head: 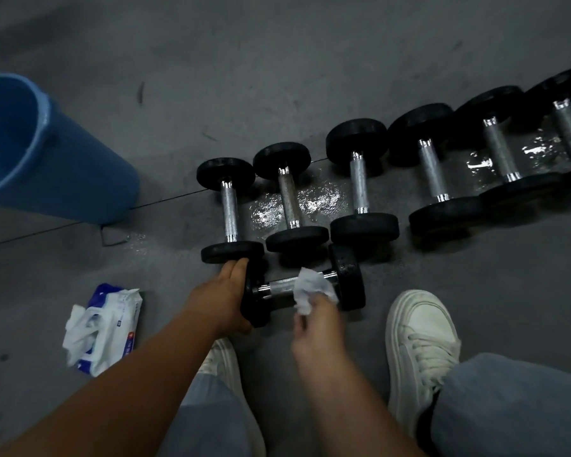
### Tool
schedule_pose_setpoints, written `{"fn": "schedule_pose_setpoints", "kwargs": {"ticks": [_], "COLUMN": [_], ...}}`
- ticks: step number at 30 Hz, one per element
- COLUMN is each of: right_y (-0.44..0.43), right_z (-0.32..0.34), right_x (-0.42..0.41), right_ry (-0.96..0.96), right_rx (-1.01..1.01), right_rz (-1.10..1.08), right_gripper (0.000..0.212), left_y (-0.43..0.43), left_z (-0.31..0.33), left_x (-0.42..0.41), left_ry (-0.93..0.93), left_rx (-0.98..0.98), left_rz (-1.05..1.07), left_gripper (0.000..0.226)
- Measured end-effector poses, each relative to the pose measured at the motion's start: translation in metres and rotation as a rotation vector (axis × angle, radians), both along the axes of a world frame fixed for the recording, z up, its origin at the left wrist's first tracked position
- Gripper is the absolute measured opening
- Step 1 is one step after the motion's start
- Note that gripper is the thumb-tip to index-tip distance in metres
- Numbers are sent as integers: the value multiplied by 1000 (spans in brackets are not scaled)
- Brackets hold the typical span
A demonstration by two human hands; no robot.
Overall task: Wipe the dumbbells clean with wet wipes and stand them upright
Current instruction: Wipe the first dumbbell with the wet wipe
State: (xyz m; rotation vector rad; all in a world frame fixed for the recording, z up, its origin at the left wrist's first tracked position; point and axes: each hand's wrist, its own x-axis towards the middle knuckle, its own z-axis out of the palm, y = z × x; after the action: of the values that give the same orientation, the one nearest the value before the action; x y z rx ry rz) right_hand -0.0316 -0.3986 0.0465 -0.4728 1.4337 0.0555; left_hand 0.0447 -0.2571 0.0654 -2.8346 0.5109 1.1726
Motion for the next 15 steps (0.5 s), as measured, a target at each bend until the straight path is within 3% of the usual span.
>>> {"fn": "schedule_pose_setpoints", "kwargs": {"ticks": [3, 6, 10, 15], "right_y": [-13, 5, -9, -3], "right_z": [4, 16, 8, 9], "right_x": [17, 11, 28, 17], "right_ry": [-31, -134, -81, -129], "right_rx": [115, 54, 132, 43], "right_rz": [-123, -47, -119, -59], "right_gripper": [21, 29, 30, 36], "left_y": [0, 1, 1, 0], "left_z": [-1, -2, -3, -2], "left_x": [-1, 2, 1, 2], "left_ry": [0, -7, -3, -3], "left_rx": [-8, -5, 6, -4], "left_rz": [3, -4, 0, 0], "left_gripper": [129, 129, 129, 129]}}
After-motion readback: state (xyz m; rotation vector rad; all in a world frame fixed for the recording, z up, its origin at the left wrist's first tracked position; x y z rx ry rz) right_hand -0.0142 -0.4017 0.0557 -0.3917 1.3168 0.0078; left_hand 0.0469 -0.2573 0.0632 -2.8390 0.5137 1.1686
